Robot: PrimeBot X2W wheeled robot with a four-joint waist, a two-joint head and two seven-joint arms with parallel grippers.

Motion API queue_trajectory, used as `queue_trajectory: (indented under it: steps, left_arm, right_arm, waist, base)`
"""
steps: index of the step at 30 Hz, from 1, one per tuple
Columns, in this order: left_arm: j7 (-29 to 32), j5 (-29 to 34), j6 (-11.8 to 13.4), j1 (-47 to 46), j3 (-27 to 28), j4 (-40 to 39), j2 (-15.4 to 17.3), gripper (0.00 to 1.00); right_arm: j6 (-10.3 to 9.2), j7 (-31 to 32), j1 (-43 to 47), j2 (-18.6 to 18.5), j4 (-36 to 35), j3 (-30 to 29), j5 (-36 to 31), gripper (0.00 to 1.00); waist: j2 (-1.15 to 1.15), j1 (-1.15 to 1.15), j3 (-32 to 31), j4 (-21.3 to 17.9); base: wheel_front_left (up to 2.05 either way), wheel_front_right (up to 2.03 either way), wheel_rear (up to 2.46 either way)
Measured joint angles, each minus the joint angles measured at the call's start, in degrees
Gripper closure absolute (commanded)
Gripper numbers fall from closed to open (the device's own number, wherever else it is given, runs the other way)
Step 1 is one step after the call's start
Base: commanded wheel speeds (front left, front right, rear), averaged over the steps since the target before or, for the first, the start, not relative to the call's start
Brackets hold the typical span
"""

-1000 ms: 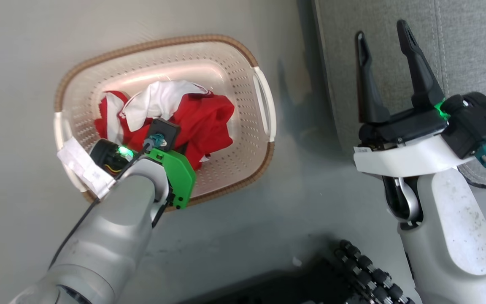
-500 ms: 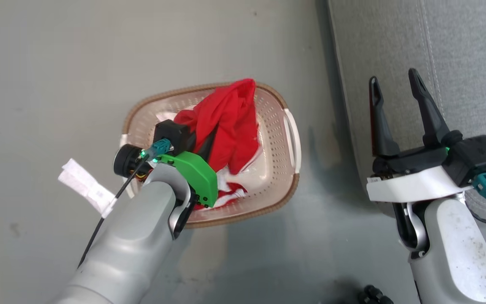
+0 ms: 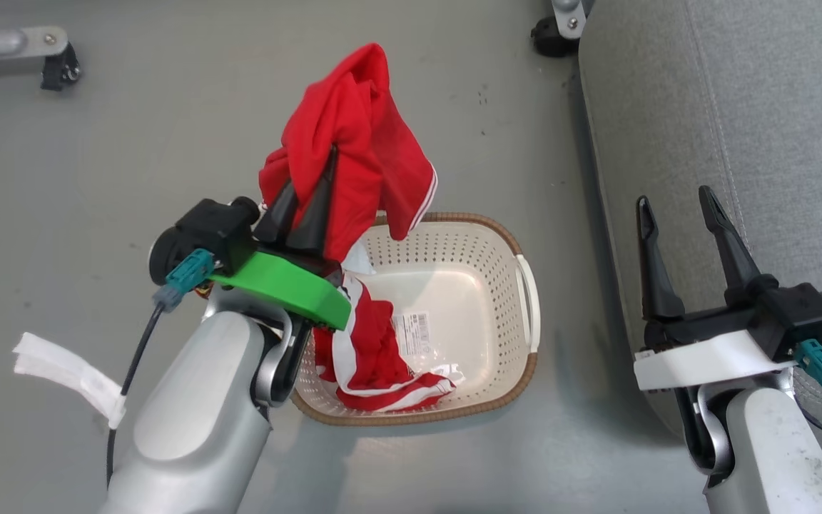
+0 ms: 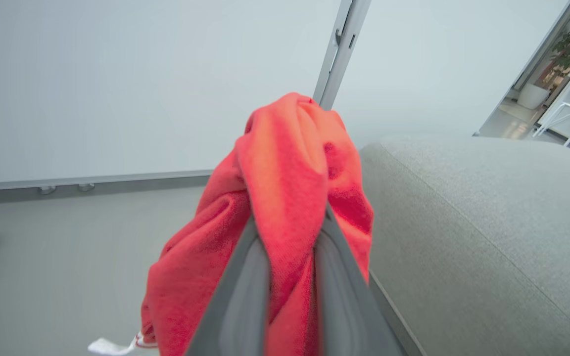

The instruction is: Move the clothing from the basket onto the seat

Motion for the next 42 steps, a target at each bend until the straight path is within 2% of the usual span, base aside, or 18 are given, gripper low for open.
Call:
queue_trajectory:
  steps: [8,15,28,42]
  left_arm:
    - [-0.01,4.68,-1.40,5.65,9.03,-15.11,-1.56,1.00]
    - [-0.02,7.87,-3.11,10.95,12.23,-23.75,-2.88,1.00]
    - [-0.01,10.21,-4.01,21.09,11.12,-27.11,-3.74,1.00]
    - [-0.01,9.70,-4.11,22.49,10.22,-27.04,-3.87,1.00]
  right_arm:
    - [0.00,1.70,3.03,0.00,-0.78,0.19,-0.44,0.00]
    - [0.00,3.38,5.21,0.00,-2.16,1.35,-0.44,0.00]
    - [0.00,5.36,9.49,0.00,-3.81,3.68,0.23,0.00]
    - [0.00,5.91,10.90,0.00,-4.03,4.59,1.27,0.00]
  waist:
    - [0.00,0.00,-5.69,2.00]
    - [0.00,0.00,-9.61,2.94]
    - [0.00,0.00,-15.02,2.67]
    - [0.00,0.00,-16.61,3.01]
  base:
    - [0.00,0.00,0.00]
    - [0.00,0.00,0.00]
    - [0.00,0.00,0.00]
    - [0.00,0.00,0.00]
